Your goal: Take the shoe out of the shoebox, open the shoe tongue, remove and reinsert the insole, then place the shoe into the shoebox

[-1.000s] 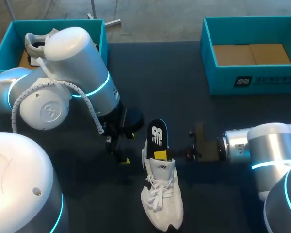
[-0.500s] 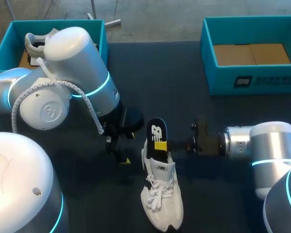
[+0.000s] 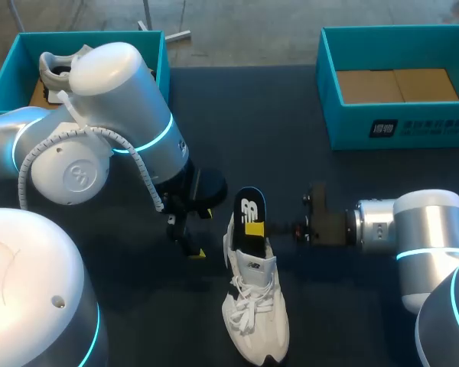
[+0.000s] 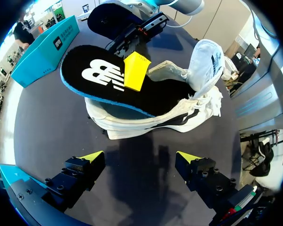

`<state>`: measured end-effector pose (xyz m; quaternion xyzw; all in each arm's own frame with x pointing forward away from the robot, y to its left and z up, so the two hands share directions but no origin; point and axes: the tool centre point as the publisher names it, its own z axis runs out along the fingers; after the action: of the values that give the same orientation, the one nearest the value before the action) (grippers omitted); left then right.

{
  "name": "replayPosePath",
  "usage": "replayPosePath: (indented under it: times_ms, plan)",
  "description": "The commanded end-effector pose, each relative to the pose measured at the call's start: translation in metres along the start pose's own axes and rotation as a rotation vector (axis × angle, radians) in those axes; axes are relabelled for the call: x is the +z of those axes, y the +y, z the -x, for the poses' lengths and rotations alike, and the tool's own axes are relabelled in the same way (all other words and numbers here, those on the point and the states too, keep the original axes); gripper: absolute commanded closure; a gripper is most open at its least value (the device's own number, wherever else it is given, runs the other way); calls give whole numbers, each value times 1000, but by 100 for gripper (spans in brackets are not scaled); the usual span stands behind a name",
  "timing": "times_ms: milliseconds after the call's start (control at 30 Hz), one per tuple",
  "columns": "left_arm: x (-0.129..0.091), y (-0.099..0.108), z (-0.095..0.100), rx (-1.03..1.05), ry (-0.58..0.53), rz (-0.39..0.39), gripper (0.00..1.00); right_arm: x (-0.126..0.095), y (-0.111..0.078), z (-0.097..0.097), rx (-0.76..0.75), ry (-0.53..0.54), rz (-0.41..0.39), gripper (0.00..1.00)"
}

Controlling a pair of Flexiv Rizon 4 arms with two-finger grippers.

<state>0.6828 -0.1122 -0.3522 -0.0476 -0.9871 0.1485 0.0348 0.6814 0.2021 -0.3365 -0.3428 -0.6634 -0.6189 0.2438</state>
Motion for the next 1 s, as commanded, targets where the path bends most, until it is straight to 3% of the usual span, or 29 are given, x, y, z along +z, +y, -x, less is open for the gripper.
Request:
replayPosePath:
  times_ms: [33,267,500,533,567,733,1000]
  plan:
    - [0,0,0,0,-1,2,0,1,-8,2,29,-12,-35,100]
    - [0,0,0,0,-1,2,0,4,-26,6,79,-52,-110,100]
    - [0,0,0,0,-1,2,0,5,-30,5,86,-60,-114,100]
    - [0,0,0,0,-1,2,0,5,-30,5,83,-57,-108,81]
    - [0,0,0,0,-1,2,0,4,-29,4,77,-53,-102,70]
    - [0,0,0,0,-1,2,0,4,-24,-1,51,-41,-75,64]
    - [0,0,0,0,-1,2,0,4,-13,-4,20,-32,-46,65]
